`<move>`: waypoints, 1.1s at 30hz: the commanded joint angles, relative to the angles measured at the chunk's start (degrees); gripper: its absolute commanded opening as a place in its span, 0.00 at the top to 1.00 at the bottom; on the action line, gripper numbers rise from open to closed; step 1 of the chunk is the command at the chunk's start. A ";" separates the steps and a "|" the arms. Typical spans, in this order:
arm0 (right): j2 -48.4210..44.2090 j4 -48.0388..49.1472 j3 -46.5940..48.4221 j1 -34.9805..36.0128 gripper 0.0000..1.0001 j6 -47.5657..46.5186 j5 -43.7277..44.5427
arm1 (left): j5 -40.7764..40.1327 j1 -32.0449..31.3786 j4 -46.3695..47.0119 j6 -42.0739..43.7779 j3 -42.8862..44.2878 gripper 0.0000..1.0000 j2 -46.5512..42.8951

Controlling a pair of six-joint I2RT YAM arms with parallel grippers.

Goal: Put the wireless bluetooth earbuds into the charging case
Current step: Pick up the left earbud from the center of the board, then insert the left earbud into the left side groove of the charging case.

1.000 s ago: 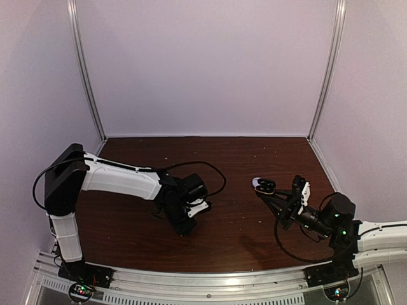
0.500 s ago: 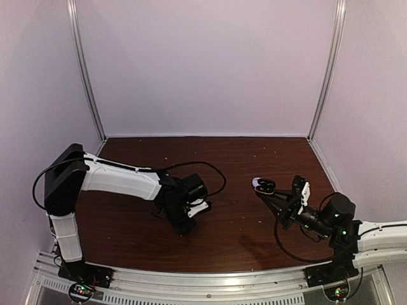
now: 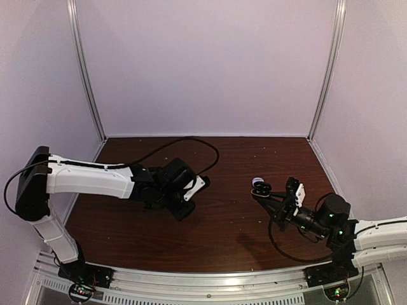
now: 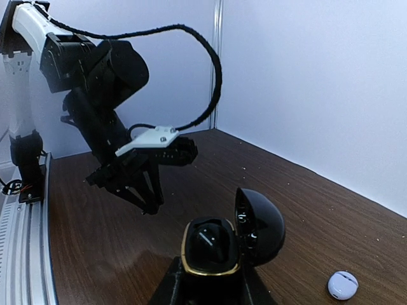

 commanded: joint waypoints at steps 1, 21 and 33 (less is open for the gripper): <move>3.85 5.57 1.97 -0.28 1.00 0.88 -1.68 | -4.46 -0.61 13.90 1.96 -1.72 0.82 -6.70; 14.13 15.78 7.94 -0.23 1.00 4.02 -17.30 | 2.21 -9.58 44.92 18.42 -6.03 0.83 -20.34; 17.42 19.48 9.59 -0.14 1.00 10.84 -15.97 | 5.61 -10.78 48.89 20.55 -6.47 0.83 -19.02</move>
